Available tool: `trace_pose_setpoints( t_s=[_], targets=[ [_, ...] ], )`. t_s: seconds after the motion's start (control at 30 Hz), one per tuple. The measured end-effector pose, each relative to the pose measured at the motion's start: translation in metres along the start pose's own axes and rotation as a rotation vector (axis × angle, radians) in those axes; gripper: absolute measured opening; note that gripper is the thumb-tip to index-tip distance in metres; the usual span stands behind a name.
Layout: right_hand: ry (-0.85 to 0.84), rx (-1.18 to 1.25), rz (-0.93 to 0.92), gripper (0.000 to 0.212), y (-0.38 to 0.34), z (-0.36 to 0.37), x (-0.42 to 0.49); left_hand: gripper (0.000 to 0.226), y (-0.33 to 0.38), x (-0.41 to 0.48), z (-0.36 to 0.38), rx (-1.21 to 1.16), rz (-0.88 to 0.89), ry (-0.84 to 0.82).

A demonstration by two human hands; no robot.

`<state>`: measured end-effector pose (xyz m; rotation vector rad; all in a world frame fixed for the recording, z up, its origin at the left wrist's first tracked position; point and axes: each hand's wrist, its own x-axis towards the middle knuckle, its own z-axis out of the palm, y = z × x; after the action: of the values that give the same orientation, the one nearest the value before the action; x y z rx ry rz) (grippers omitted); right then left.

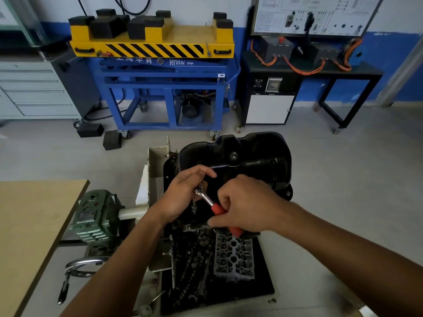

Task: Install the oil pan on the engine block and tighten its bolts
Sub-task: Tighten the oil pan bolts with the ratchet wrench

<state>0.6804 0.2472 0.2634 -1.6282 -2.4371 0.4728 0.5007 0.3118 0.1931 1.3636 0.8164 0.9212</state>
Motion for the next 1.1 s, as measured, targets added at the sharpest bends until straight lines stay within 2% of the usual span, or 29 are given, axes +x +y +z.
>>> trace_pose_setpoints(
  t_s=[0.27, 0.43, 0.57, 0.7, 0.83, 0.97, 1.1],
  targets=[
    [0.136, -0.270, 0.014, 0.037, 0.028, -0.011, 0.012, 0.032, -0.003, -0.003, -0.002, -0.016, -0.045, -0.110],
    [0.249, -0.287, -0.004, 0.027, 0.030, -0.006, 0.019, 0.039, 0.002, -0.006, -0.001, -0.088, -0.084, -0.208],
    [0.340, -0.294, -0.038, 0.025, 0.028, 0.002, 0.018, 0.048, 0.006, -0.008, -0.002, -0.082, -0.067, -0.204],
    [0.284, -0.257, -0.002, 0.026, 0.027, 0.001, 0.014, 0.036, 0.002, -0.012, 0.004, -0.048, 0.030, 0.001],
    [0.184, -0.144, 0.027, 0.041, 0.013, 0.002, 0.002, 0.026, -0.002, -0.007, 0.015, 0.045, 0.093, 0.212],
    [0.077, -0.042, 0.001, 0.050, -0.011, 0.020, -0.009, 0.026, 0.000, -0.004, 0.025, 0.138, 0.143, 0.188],
    [0.084, -0.034, -0.022, 0.057, -0.019, 0.027, -0.011, 0.026, -0.003, -0.009, 0.030, 0.138, 0.160, 0.149]
  ],
)
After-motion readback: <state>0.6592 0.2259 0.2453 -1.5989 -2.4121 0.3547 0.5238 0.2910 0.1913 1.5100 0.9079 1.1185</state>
